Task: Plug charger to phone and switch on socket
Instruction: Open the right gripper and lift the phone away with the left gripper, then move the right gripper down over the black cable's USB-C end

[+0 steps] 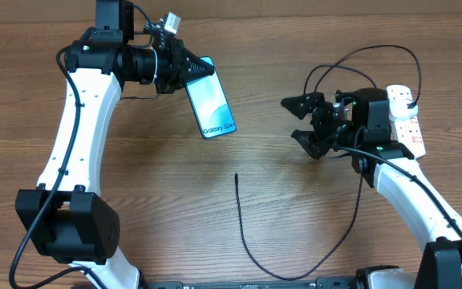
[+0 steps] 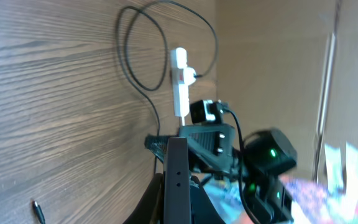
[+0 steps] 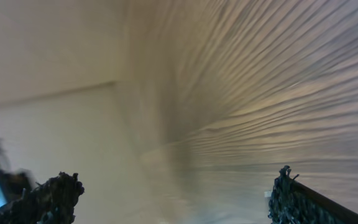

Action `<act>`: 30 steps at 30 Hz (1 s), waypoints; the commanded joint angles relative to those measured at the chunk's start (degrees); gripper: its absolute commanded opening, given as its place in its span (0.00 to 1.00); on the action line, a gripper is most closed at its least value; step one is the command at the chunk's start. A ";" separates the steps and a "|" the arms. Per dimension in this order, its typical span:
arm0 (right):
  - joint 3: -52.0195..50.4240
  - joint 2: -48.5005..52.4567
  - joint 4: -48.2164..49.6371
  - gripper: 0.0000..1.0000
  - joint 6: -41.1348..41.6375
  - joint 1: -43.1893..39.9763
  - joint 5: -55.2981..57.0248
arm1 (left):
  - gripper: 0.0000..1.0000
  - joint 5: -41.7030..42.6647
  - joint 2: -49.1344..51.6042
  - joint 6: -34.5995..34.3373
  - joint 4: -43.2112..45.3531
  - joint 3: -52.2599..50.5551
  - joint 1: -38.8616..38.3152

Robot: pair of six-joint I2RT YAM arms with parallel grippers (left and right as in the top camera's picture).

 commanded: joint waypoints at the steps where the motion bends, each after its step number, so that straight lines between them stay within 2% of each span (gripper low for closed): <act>1: 0.59 -0.48 -2.56 1.00 -12.20 0.02 4.92 | 0.04 6.51 -0.35 8.39 -1.16 0.04 0.22; 8: 0.59 -0.48 -8.33 1.00 -17.81 4.04 15.74 | 0.04 6.51 -0.35 8.74 -2.03 0.04 2.10; 15: 1.79 -0.48 -8.46 1.00 -18.05 14.38 27.56 | 0.04 6.51 -0.35 8.92 -2.03 0.04 3.91; 23: 3.30 -0.35 -15.80 1.00 -21.03 25.73 38.47 | 0.04 6.29 -0.35 9.22 -2.03 0.04 6.38; 28: 3.30 2.51 -18.32 0.91 -21.66 30.34 41.18 | 0.04 6.29 -0.35 9.40 -2.01 0.04 7.30; 30: 3.30 3.72 -18.01 0.91 -22.18 31.34 41.24 | 0.04 6.27 -0.35 9.42 -1.99 0.04 7.34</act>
